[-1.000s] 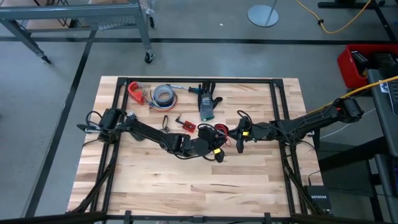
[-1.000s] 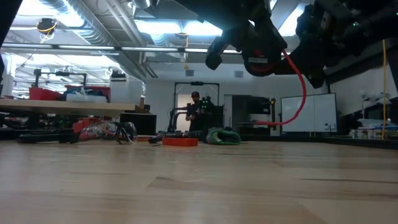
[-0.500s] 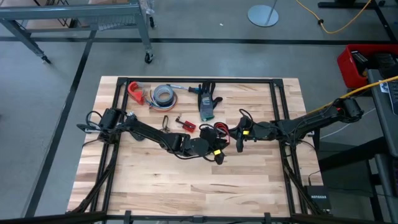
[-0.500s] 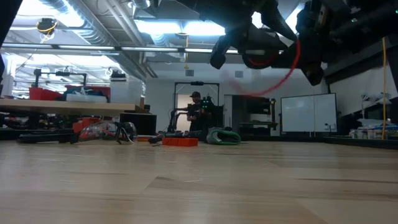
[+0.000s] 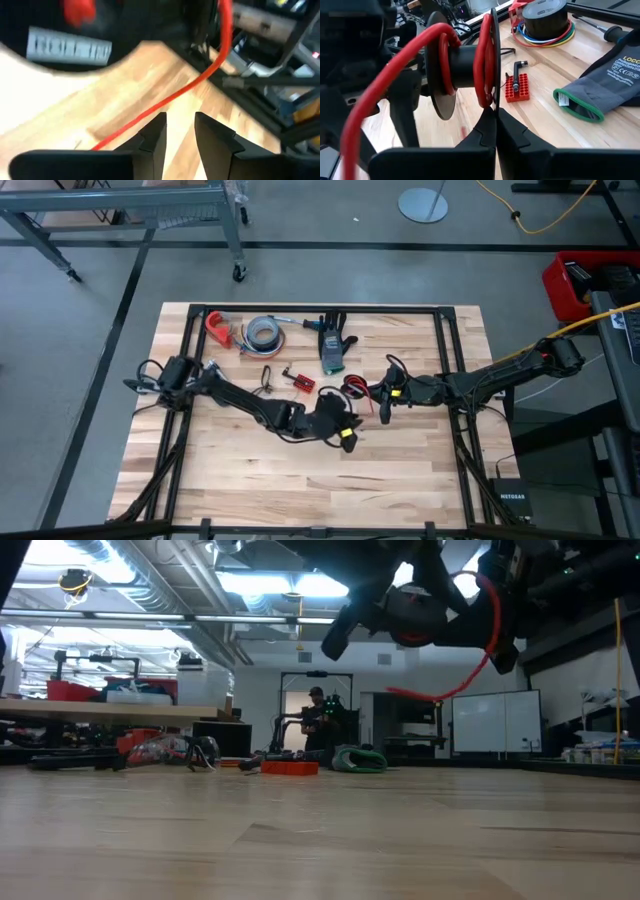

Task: Coil cords
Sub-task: Coil the orange wire into the black spool

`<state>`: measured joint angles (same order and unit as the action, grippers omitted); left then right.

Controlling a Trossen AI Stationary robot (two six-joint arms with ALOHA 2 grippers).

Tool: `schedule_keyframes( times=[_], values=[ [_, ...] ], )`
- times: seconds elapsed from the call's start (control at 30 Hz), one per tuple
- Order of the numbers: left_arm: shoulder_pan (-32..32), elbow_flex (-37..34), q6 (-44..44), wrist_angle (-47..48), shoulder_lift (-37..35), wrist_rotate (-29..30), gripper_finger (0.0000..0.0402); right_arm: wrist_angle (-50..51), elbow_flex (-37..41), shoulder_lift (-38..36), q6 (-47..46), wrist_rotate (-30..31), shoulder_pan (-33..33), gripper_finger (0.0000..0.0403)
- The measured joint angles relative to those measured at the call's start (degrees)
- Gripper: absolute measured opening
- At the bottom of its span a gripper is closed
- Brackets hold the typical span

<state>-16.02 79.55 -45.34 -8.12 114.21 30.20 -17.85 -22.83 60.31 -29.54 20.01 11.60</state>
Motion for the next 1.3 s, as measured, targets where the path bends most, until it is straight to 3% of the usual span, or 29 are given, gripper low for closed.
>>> schedule_keyframes(
  times=[0.3,0.53,0.7,1.1,1.3],
  values=[
    [-3.0,0.0,-3.9,8.4,-0.8,0.0,0.0069,2.2,0.0,0.0,0.0,-0.6,0.0,0.0001],
    [-4.4,0.0,-8.8,22.7,-5.4,-0.5,0.0053,3.5,0.0,-0.1,0.0,-8.4,0.0,0.0001],
    [-4.2,0.0,-10.3,30.0,-8.0,-6.8,0.0049,3.5,0.0,-0.1,0.5,-15.2,0.0,0.0001],
    [-2.3,0.0,-2.1,27.9,-8.0,-9.1,0.0101,1.1,0.0,-0.1,4.1,-33.3,0.0,0.0001],
    [-2.3,0.0,0.5,21.3,-7.9,-9.9,0.0139,1.3,0.0,-0.1,9.4,-38.1,0.0,0.0001]
  ],
)
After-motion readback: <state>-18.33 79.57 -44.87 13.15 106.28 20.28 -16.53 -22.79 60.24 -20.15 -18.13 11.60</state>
